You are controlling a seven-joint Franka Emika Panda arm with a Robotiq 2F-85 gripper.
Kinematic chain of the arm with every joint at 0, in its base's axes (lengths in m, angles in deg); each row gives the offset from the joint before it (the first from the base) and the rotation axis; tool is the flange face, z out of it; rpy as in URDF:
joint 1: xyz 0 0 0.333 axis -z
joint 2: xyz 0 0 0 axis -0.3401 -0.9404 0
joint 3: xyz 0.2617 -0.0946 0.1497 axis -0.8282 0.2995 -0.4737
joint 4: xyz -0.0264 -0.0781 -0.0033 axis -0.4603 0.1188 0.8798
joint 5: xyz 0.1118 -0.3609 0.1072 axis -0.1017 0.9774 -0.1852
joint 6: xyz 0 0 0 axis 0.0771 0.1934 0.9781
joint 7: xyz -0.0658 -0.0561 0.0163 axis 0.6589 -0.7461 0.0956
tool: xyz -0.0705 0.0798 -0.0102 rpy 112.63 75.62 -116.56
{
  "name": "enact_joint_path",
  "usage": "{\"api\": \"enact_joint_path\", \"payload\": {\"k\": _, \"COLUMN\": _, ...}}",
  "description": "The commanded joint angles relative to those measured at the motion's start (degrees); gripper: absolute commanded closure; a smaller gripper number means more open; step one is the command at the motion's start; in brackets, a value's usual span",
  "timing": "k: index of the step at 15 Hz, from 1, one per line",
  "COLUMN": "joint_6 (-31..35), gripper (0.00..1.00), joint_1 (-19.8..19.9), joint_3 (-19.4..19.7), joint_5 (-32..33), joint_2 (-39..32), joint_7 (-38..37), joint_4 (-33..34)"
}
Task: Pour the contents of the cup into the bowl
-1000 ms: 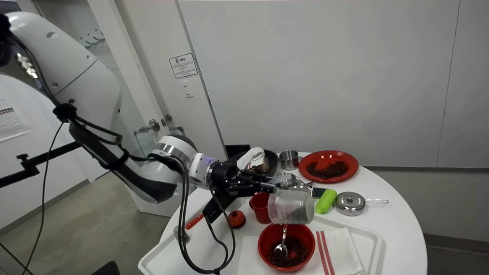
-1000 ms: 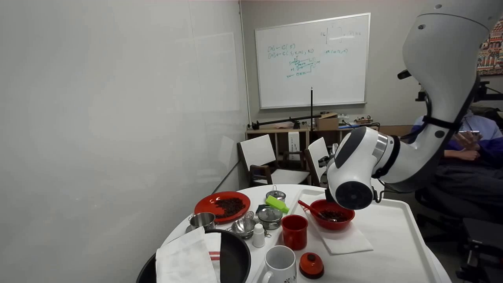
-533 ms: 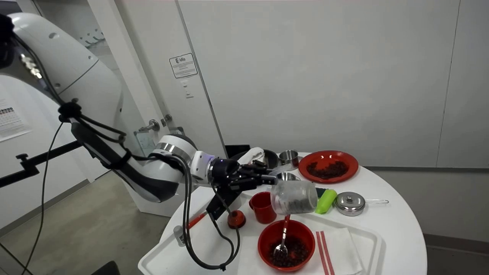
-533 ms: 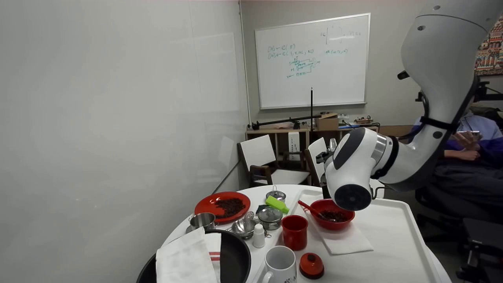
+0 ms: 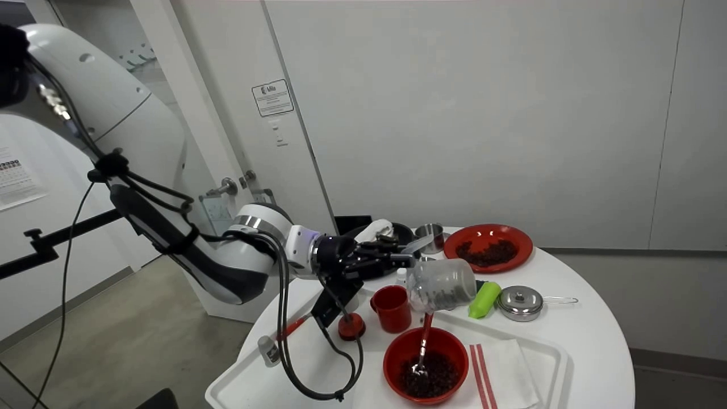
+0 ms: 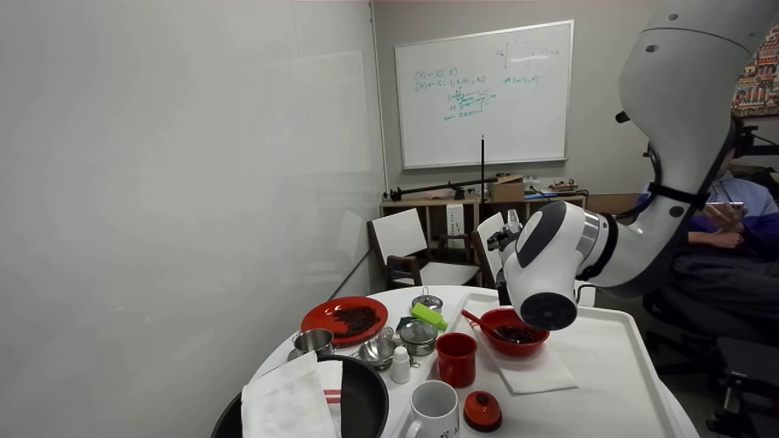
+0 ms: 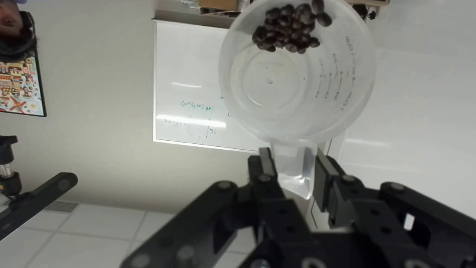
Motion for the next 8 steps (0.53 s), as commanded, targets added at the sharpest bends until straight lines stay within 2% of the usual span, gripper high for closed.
{"api": "enact_joint_path", "payload": {"k": 1, "joint_6": -2.44, "gripper": 0.93, "joint_1": 0.02, "joint_3": -0.34, "joint_5": 1.19, "joint_2": -1.05, "joint_7": -0.55, "joint_4": 0.73}}
{"api": "enact_joint_path", "payload": {"k": 8, "joint_6": -0.77, "gripper": 0.93, "joint_1": 0.72, "joint_3": -0.90, "joint_5": -0.86, "joint_2": -1.01, "joint_7": 0.69, "joint_4": 0.77}}
